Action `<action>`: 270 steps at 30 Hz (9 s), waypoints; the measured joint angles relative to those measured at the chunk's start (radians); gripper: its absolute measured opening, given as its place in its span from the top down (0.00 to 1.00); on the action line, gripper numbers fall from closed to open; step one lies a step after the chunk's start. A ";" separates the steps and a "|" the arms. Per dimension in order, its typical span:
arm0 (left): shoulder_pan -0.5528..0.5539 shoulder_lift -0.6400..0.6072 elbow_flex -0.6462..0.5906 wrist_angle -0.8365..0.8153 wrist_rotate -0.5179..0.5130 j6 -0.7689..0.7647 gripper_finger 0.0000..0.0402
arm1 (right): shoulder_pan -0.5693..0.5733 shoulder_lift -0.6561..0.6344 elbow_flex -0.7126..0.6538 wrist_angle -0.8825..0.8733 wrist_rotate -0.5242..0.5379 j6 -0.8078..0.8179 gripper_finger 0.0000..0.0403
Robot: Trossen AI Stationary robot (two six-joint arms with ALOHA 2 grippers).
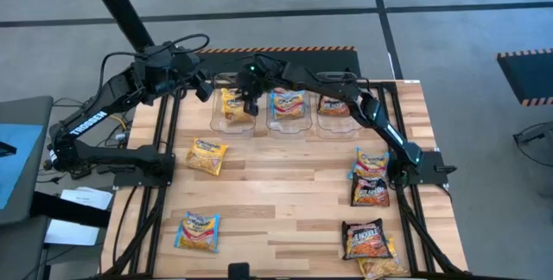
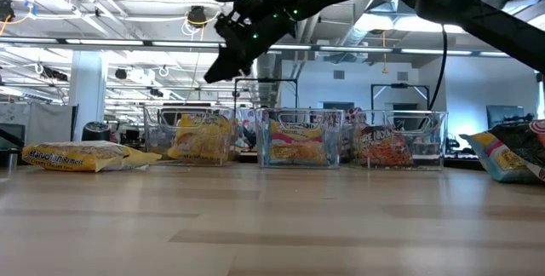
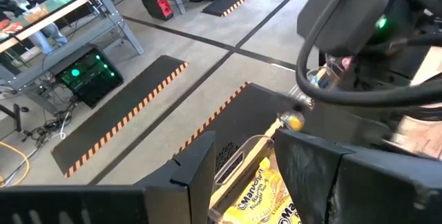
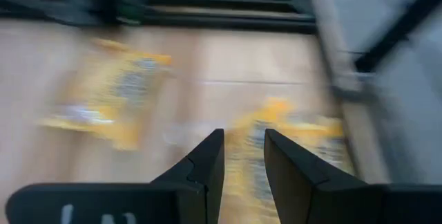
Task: Sort Maruchan noodles
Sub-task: Put the black noodle pack into the right transparent bin
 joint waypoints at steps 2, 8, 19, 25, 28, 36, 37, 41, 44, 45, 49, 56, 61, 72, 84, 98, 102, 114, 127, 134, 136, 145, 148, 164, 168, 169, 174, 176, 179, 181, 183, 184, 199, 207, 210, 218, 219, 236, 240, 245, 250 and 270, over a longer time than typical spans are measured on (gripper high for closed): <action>0.000 0.000 0.000 0.002 0.001 0.000 0.65 | 0.001 0.004 -0.003 -0.006 -0.092 0.043 0.68; 0.000 0.000 0.000 0.002 0.002 -0.003 0.65 | 0.020 0.065 -0.005 -0.018 -0.103 0.072 0.68; 0.000 0.000 0.000 0.003 0.004 -0.029 0.65 | 0.025 0.082 -0.004 -0.050 -0.045 0.147 0.68; 0.000 0.000 0.000 -0.082 0.005 -0.041 0.65 | 0.019 0.057 -0.002 -0.110 -0.042 0.164 0.68; 0.000 0.000 0.000 -0.183 0.005 -0.059 0.65 | 0.019 0.015 0.000 -0.160 -0.042 0.164 0.68; 0.000 0.000 0.000 -0.294 0.109 -0.148 0.65 | 0.019 -0.092 0.000 -0.235 -0.024 0.115 0.68; -0.001 0.000 0.000 -0.296 0.134 -0.156 0.65 | 0.019 -0.106 0.000 -0.249 -0.023 0.112 0.68; -0.001 0.000 0.000 -0.295 0.238 -0.164 0.65 | 0.024 -0.157 0.000 -0.310 -0.021 0.112 0.68; -0.001 0.000 0.000 -0.296 0.303 -0.162 0.65 | 0.034 -0.195 0.000 -0.373 -0.020 0.112 0.67; -0.001 0.000 0.000 -0.296 0.319 -0.160 0.65 | 0.039 -0.207 0.000 -0.400 -0.020 0.112 0.67; -0.001 0.000 0.000 -0.321 0.352 -0.133 0.65 | 0.065 -0.245 0.000 -0.513 -0.019 0.141 0.61; -0.001 0.000 0.000 -0.372 0.452 -0.110 0.65 | 0.138 -0.289 -0.001 -0.764 -0.020 0.277 0.51; -0.014 0.000 0.000 -0.383 0.488 -0.061 0.65 | 0.219 -0.286 -0.002 -0.971 -0.020 0.361 0.48; -0.070 0.000 0.000 -0.398 0.492 -0.018 0.65 | 0.437 -0.284 -0.131 -0.955 -0.023 0.568 0.49; -0.094 0.000 0.000 -0.401 0.491 0.017 0.65 | 0.720 -0.286 -0.325 -0.958 -0.105 0.797 0.49; -0.094 0.000 0.000 -0.400 0.493 0.031 0.65 | 0.989 -0.287 -0.467 -0.879 -0.293 1.041 0.49; -0.094 0.000 0.000 -0.400 0.493 0.030 0.65 | 1.042 -0.287 -0.520 -0.835 -0.292 1.081 0.49; -0.094 0.000 0.000 -0.425 0.494 0.027 0.65 | 1.098 -0.287 -0.752 -0.759 -0.284 1.106 0.49; -0.094 0.000 0.000 -0.423 0.493 0.023 0.65 | 1.063 -0.289 -0.927 -0.572 -0.304 1.184 0.50; -0.094 0.000 0.000 -0.423 0.493 0.013 0.65 | 1.034 -0.290 -0.929 -0.556 -0.306 1.188 0.76; -0.094 0.000 0.000 -0.423 0.493 0.013 0.65 | 1.029 -0.290 -0.929 -0.555 -0.314 1.188 0.86; -0.093 0.000 0.000 -0.423 0.493 0.025 0.65 | 1.020 -0.286 -0.876 -0.604 -0.301 1.185 0.98; -0.093 0.000 0.000 -0.423 0.493 0.026 0.65 | 1.021 -0.286 -0.820 -0.634 -0.263 1.201 0.99; -0.093 0.000 0.000 -0.422 0.493 0.026 0.65 | 0.951 -0.288 -0.482 -0.874 0.021 1.294 0.99; -0.093 0.000 0.000 -0.423 0.493 0.025 0.65 | 0.909 -0.288 -0.425 -0.894 0.079 1.244 0.99; -0.093 0.000 0.000 -0.422 0.493 0.025 0.65 | 0.897 -0.288 -0.411 -0.904 0.096 1.228 0.99; -0.093 0.000 0.000 -0.423 0.493 0.025 0.65 | 0.820 -0.290 -0.340 -0.960 0.202 1.134 0.99; -0.093 0.000 0.000 -0.423 0.493 0.025 0.65 | 0.782 -0.291 -0.314 -0.959 0.242 1.090 0.99; -0.093 0.000 0.000 -0.423 0.489 0.024 0.65 | 0.722 -0.305 -0.288 -0.956 0.303 1.017 0.99; -0.093 0.000 0.000 -0.423 0.478 0.024 0.65 | 0.679 -0.311 -0.279 -0.959 0.344 0.970 0.99; -0.093 0.000 0.000 -0.423 0.462 0.024 0.65 | 0.634 -0.327 -0.281 -0.956 0.385 0.910 0.99; -0.093 0.000 0.000 -0.423 0.453 0.024 0.65 | 0.610 -0.339 -0.280 -0.957 0.408 0.884 0.99; -0.093 0.000 0.000 -0.412 0.387 -0.004 0.65 | 0.238 -0.510 -0.279 -0.957 0.714 0.545 0.99; -0.093 0.000 0.000 -0.376 0.292 -0.006 0.65 | 0.083 -0.519 -0.282 -0.956 0.885 0.451 0.99; -0.093 0.000 0.000 -0.374 0.254 -0.006 0.65 | 0.047 -0.521 -0.329 -0.957 0.936 0.465 0.99; -0.093 0.000 0.000 -0.320 0.202 -0.003 0.65 | 0.004 -0.533 -0.536 -0.958 1.032 0.491 0.99; -0.093 0.000 0.000 -0.319 0.196 -0.003 0.65 | 0.004 -0.533 -0.558 -0.956 1.040 0.497 0.99; -0.093 0.001 0.000 -0.275 0.151 -0.004 0.65 | 0.003 -0.533 -0.869 -0.792 1.055 0.575 0.99; -0.093 0.001 0.000 -0.275 0.151 -0.017 0.65 | 0.023 -0.533 -0.897 -0.780 1.026 0.576 0.99; -0.093 0.001 0.000 -0.275 0.151 -0.021 0.65 | 0.041 -0.533 -0.924 -0.735 0.921 0.575 0.99; -0.093 0.001 0.000 -0.275 0.125 -0.022 0.65 | 0.054 -0.533 -0.924 -0.681 0.863 0.575 0.99; -0.093 0.001 0.000 -0.275 0.119 -0.022 0.65 | -0.065 -0.524 -0.996 -0.611 0.678 0.453 0.98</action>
